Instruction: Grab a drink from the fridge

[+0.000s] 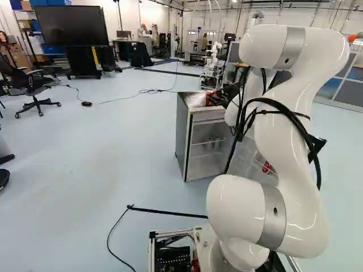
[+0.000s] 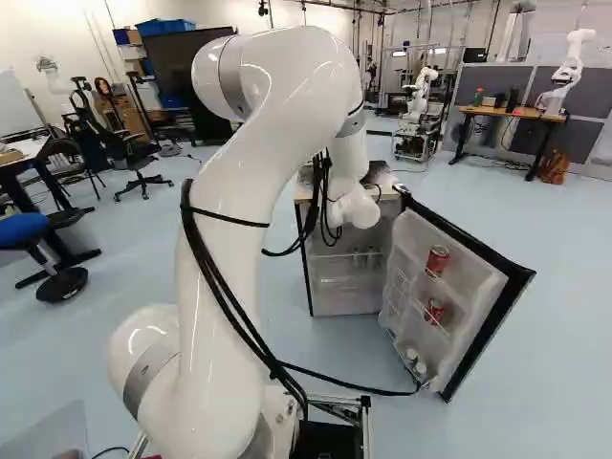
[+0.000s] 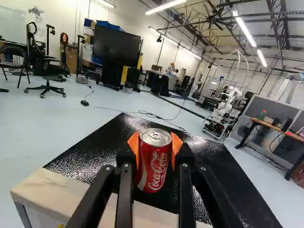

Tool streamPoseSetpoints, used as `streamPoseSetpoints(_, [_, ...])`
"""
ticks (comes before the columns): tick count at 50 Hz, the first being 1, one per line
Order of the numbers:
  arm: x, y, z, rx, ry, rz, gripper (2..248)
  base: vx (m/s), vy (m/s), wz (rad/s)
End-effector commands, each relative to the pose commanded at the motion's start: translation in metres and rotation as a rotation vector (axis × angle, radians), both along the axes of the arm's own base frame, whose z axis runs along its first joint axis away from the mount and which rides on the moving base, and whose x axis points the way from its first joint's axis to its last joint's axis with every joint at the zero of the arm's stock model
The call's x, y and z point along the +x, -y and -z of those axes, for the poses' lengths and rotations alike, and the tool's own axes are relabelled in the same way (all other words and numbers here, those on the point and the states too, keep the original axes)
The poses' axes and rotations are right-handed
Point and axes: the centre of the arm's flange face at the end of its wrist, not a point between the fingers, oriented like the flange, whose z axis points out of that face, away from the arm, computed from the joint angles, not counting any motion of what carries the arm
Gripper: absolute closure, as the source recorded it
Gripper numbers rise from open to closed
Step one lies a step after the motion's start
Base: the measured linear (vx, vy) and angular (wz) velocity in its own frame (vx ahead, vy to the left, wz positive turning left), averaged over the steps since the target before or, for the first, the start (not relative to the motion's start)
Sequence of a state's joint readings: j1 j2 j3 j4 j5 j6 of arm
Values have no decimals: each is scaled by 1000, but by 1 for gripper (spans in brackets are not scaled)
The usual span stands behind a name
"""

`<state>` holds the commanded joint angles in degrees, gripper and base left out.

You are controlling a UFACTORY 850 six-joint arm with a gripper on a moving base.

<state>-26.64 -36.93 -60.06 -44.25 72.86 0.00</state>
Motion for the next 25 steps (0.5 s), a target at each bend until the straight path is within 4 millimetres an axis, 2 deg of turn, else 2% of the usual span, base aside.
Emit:
streamPoseSetpoints(10, [0, 0, 0, 0, -1, 0, 152, 0, 0, 0])
streamPoseSetpoints(11, [0, 0, 0, 0, -1, 0, 120, 0, 0, 0])
streamPoseSetpoints(15, [0, 0, 0, 0, -1, 0, 120, 0, 0, 0])
streamPoseSetpoints(16, [0, 0, 0, 0, -1, 0, 86, 0, 0, 0])
streamPoseSetpoints(21, [0, 0, 0, 0, -1, 0, 86, 0, 0, 0])
streamPoseSetpoints(22, [0, 0, 0, 0, -1, 0, 50, 0, 0, 0])
streamPoseSetpoints(25, [0, 0, 0, 0, 0, 0, 50, 0, 0, 0])
